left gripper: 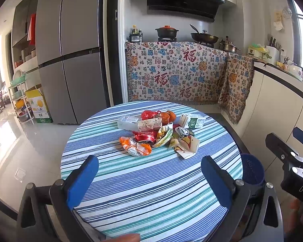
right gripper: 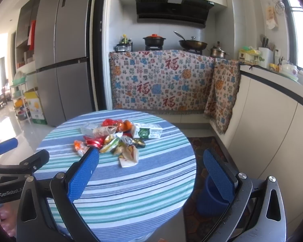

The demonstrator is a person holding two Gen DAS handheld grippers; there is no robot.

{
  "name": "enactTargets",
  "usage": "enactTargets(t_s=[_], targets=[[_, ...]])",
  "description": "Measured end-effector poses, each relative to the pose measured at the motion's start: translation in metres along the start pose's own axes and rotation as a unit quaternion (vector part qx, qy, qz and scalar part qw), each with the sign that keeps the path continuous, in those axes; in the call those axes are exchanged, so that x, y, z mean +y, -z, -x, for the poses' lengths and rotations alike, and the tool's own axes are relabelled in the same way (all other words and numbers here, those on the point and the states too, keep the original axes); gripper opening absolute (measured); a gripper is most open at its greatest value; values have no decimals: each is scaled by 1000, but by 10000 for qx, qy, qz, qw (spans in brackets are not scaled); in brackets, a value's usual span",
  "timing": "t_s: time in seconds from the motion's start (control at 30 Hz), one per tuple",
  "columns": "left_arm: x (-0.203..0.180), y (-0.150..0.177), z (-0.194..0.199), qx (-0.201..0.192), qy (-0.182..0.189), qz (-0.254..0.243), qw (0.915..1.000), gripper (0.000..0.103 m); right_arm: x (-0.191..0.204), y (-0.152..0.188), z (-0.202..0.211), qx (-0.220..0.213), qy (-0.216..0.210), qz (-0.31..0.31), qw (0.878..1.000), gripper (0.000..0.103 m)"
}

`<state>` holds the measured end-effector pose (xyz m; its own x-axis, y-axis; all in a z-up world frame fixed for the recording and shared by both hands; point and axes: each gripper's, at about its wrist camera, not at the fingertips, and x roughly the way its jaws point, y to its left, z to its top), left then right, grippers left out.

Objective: Collect trash

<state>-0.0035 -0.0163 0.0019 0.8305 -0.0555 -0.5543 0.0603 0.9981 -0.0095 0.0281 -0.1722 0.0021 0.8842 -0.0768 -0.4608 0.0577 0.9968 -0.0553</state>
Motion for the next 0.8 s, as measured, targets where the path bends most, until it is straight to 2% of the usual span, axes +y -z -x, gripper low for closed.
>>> enactTargets(t_s=[0.8], targets=[[-3,6,-3,33,28,-21,10000,103,-2,5,-1,43,13,-46,10000,103]])
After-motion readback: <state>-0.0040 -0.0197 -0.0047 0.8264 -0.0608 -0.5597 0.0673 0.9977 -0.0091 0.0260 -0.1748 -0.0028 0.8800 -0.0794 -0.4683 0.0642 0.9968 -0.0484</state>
